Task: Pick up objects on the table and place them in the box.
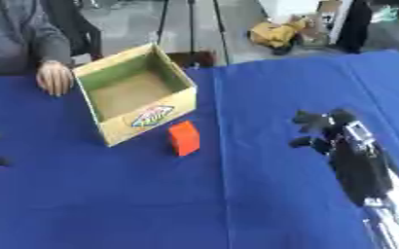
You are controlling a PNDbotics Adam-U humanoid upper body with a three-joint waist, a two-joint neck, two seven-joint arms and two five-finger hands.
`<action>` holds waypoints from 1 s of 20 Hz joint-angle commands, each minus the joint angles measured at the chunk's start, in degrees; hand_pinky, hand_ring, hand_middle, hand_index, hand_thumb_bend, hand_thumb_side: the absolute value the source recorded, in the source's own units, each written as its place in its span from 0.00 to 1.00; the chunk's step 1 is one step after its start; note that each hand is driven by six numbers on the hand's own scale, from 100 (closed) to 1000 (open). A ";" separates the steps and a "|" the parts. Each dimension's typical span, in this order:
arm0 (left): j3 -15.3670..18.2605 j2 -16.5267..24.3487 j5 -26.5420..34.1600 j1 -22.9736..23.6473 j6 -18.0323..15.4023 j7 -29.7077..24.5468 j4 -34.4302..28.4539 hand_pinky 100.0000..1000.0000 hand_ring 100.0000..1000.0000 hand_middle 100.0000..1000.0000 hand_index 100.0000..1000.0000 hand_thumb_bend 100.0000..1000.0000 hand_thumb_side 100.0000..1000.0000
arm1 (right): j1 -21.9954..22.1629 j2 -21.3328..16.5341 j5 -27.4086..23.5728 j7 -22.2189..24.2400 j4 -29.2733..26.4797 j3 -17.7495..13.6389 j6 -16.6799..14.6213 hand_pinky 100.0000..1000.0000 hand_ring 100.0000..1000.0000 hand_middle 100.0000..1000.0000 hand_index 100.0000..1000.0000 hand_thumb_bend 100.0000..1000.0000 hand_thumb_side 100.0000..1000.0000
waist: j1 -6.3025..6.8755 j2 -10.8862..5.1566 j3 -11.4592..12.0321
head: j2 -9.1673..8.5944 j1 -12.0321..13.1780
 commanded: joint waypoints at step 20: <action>-0.13 1.29 -0.27 -0.57 0.00 -0.26 -1.10 0.44 0.77 0.61 0.55 0.00 0.97 | -3.72 -10.84 2.99 5.89 -1.21 4.57 -6.23 0.61 0.96 0.68 0.59 0.00 0.79 | -0.92 -1.21 0.75 | -0.71 -0.68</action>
